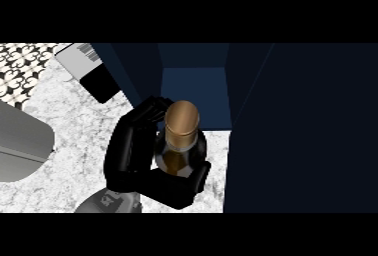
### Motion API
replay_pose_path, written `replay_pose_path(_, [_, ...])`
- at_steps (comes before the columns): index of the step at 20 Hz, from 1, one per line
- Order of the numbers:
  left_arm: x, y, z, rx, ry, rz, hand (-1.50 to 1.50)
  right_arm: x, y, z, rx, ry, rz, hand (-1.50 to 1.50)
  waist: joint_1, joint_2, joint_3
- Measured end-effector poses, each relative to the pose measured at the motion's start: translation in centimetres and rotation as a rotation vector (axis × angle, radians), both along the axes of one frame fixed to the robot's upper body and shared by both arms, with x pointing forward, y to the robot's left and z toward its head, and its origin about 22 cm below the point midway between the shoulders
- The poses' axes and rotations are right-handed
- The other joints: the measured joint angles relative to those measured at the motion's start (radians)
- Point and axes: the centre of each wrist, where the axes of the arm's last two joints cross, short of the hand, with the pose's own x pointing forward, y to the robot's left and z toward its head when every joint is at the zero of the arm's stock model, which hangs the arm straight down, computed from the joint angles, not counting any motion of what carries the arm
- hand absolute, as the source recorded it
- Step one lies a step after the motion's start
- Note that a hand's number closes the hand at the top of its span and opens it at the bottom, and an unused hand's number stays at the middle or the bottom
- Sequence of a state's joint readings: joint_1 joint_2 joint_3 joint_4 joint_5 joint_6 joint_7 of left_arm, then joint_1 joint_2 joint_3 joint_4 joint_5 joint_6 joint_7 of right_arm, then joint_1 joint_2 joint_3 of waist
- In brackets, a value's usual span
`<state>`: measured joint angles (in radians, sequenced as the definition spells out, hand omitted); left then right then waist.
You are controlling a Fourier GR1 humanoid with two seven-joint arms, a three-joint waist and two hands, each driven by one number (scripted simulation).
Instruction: Pick up the wine, place it into the cabinet and close the cabinet
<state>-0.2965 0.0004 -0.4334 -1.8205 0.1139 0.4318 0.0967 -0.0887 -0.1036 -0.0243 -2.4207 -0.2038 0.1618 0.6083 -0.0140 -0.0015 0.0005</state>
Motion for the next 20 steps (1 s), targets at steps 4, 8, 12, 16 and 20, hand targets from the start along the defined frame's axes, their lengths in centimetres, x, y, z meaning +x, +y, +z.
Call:
replay_pose_path(4, [0.8, -1.9, 0.9, 0.013, -0.004, 0.032, 1.5, 0.0, 0.1, -0.1, 0.004, 0.003, 0.009, -1.5, 0.0, 0.0, 0.0])
replay_pose_path(8, [1.6, -3.1, 1.2, 0.02, -0.001, 0.067, 1.5, -0.1, 0.0, -0.2, 0.001, 0.005, 0.014, -1.5, 0.0, 0.0, 0.0])
replay_pose_path(12, [2.6, -3.4, 1.1, 0.036, -0.009, 0.091, 1.5, -0.1, -0.3, -0.1, -0.009, 0.009, 0.004, -1.5, 0.0, 0.0, 0.0])
replay_pose_path(16, [3.0, -4.3, 0.7, 0.055, -0.018, 0.108, 1.5, -0.1, -0.3, -0.2, -0.007, 0.01, 0.008, -1.5, 0.0, 0.0, 0.0])
replay_pose_path(20, [3.4, -4.9, -0.1, 0.047, -0.007, 0.124, 1.5, -0.1, -0.2, -0.2, -0.003, 0.005, 0.015, -1.5, -0.002, 0.001, 0.0])
